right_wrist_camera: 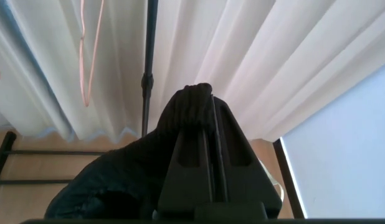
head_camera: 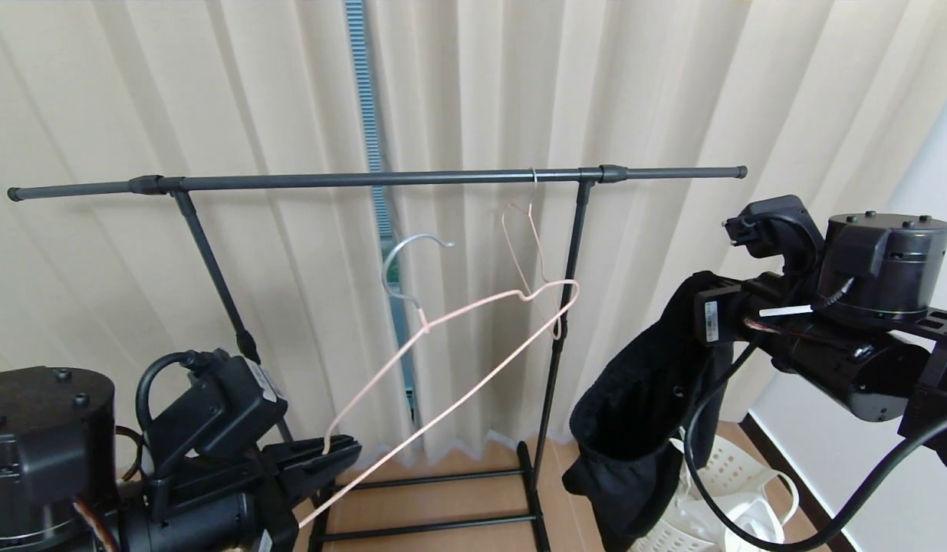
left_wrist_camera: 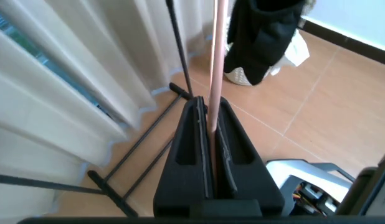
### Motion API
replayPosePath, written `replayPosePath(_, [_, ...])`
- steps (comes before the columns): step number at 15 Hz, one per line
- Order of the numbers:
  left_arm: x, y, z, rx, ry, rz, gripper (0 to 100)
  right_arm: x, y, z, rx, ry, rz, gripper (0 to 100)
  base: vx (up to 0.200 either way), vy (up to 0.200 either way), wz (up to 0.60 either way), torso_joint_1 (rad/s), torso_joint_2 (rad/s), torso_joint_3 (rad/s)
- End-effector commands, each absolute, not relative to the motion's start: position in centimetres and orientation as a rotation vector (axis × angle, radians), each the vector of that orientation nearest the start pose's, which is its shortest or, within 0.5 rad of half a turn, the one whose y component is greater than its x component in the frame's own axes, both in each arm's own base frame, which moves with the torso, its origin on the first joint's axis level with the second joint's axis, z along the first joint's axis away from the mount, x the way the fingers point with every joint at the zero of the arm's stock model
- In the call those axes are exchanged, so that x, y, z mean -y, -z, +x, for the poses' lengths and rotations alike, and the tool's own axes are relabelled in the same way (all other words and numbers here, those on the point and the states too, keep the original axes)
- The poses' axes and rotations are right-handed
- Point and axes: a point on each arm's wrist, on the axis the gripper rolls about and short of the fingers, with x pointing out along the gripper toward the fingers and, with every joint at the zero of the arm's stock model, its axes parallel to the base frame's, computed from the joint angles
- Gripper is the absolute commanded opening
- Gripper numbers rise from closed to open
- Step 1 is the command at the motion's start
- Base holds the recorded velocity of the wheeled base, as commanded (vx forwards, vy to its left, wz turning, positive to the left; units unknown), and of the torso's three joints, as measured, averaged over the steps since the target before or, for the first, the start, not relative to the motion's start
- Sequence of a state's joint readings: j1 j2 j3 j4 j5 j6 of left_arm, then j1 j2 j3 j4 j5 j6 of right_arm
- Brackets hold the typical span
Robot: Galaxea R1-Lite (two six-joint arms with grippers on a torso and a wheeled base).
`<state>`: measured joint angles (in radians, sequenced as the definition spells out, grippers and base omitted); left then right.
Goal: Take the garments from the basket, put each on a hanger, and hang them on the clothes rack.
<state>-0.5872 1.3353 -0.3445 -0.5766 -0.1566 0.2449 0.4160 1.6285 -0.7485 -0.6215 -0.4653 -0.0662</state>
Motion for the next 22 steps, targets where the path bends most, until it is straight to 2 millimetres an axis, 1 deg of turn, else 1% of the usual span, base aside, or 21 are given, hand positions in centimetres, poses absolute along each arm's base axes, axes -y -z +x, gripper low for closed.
replayPosePath(1, [11.7, -13.6, 15.2, -0.37, 0.837, 0.343, 0, -10.8, -18.3, 26.8, -0.25, 0.042, -0.183, 0, 0.0, 0.0, 0.0, 0.0, 0.0, 0.0])
replayPosePath(7, [14.1, -12.4, 15.3, -0.385, 0.928, 0.368, 0, -10.9, -18.3, 26.8, -0.248, 0.039, -0.183, 0, 0.0, 0.0, 0.0, 0.0, 0.0, 0.0])
replayPosePath(10, [14.7, -11.9, 15.6, -0.388, 0.937, 0.371, 0, -11.3, -17.9, 26.8, -0.259, 0.025, -0.189, 0, 0.0, 0.0, 0.0, 0.0, 0.0, 0.0])
replayPosePath(15, [15.8, -11.8, 16.6, -0.35, 0.934, 0.352, 0, -13.0, -17.6, 25.8, -0.264, -0.039, -0.202, 0, 0.0, 0.0, 0.0, 0.0, 0.0, 0.0])
replayPosePath(17, [16.0, -11.9, 16.8, -0.336, 0.932, 0.348, 0, -13.3, -17.5, 25.6, -0.265, -0.033, -0.209, 0, 0.0, 0.0, 0.0, 0.0, 0.0, 0.0])
replayPosePath(18, [16.2, -12.1, 17.1, -0.328, 0.928, 0.347, 0, -13.9, -17.4, 25.1, -0.265, -0.054, -0.215, 0, 0.0, 0.0, 0.0, 0.0, 0.0, 0.0])
replayPosePath(22, [16.4, -12.0, 17.2, -0.326, 0.925, 0.331, 0, -15.4, -17.2, 23.7, -0.263, -0.11, -0.229, 0, 0.0, 0.0, 0.0, 0.0, 0.0, 0.0])
